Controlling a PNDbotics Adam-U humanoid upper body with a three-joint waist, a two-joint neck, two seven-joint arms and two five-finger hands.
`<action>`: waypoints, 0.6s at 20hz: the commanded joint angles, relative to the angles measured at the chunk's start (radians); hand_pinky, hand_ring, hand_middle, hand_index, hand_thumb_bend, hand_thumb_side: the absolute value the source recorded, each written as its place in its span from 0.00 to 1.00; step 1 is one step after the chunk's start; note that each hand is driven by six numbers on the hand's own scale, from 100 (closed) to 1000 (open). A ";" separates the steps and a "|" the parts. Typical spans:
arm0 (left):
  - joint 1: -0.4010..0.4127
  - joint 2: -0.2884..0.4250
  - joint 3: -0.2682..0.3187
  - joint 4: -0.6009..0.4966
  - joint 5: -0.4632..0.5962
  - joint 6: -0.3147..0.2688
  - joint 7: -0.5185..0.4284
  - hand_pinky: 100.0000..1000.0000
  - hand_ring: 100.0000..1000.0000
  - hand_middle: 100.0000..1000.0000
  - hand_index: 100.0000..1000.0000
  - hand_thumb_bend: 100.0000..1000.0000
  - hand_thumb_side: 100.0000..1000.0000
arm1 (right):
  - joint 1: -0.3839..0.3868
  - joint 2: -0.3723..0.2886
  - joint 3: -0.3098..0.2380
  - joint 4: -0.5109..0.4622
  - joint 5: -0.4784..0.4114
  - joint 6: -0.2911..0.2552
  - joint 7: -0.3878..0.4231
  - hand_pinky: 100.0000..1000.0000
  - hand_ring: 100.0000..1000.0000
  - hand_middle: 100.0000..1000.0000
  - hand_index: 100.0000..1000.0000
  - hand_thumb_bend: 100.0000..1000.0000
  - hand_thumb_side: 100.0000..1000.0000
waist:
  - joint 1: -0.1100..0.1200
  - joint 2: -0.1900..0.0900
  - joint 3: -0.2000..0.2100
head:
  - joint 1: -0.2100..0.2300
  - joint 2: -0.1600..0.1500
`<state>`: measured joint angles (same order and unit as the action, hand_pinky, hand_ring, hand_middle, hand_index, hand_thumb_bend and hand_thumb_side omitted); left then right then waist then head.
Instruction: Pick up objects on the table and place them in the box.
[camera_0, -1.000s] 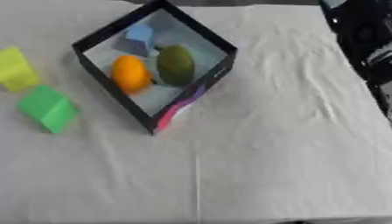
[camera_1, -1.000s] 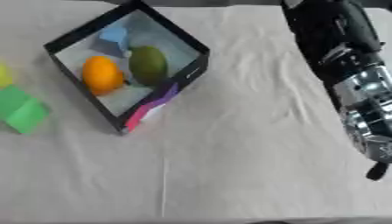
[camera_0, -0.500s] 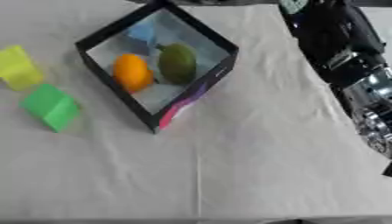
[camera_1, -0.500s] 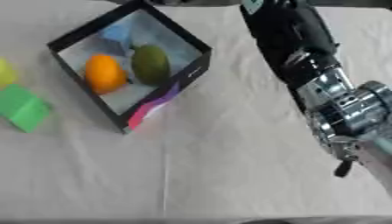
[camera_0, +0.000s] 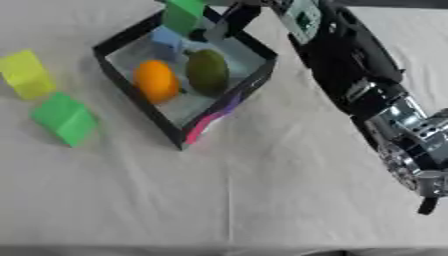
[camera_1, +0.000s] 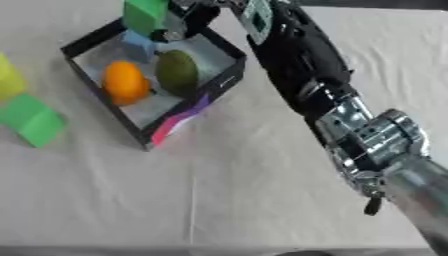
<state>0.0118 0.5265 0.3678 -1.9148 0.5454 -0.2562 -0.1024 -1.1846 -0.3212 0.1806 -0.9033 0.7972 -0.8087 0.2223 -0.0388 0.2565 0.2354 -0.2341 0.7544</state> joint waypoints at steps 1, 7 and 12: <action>-0.002 0.029 0.014 -0.008 -0.009 0.000 -0.007 0.81 0.66 0.79 0.72 0.00 0.52 | -0.006 -0.002 0.003 -0.017 0.027 -0.009 0.004 0.72 0.64 0.67 0.77 0.35 0.29 | 0.007 -0.034 0.005 | -0.007 -0.006; -0.003 0.026 0.011 -0.005 -0.019 0.000 -0.017 0.81 0.65 0.78 0.72 0.00 0.52 | 0.009 -0.002 0.004 -0.010 0.062 -0.006 -0.002 0.75 0.68 0.70 0.81 0.30 0.33 | 0.006 -0.031 0.005 | -0.007 -0.012; -0.002 0.027 0.009 -0.003 -0.022 -0.002 -0.023 0.81 0.65 0.78 0.72 0.00 0.52 | 0.012 -0.007 0.009 -0.024 0.102 -0.004 -0.007 0.84 0.80 0.77 0.90 0.39 0.54 | 0.006 -0.031 0.006 | -0.011 -0.015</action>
<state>0.0119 0.5263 0.3674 -1.9130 0.5268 -0.2561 -0.1213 -1.1523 -0.3124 0.1905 -0.9044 0.8883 -0.8126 0.2209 -0.0391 0.2565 0.2400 -0.2413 0.7525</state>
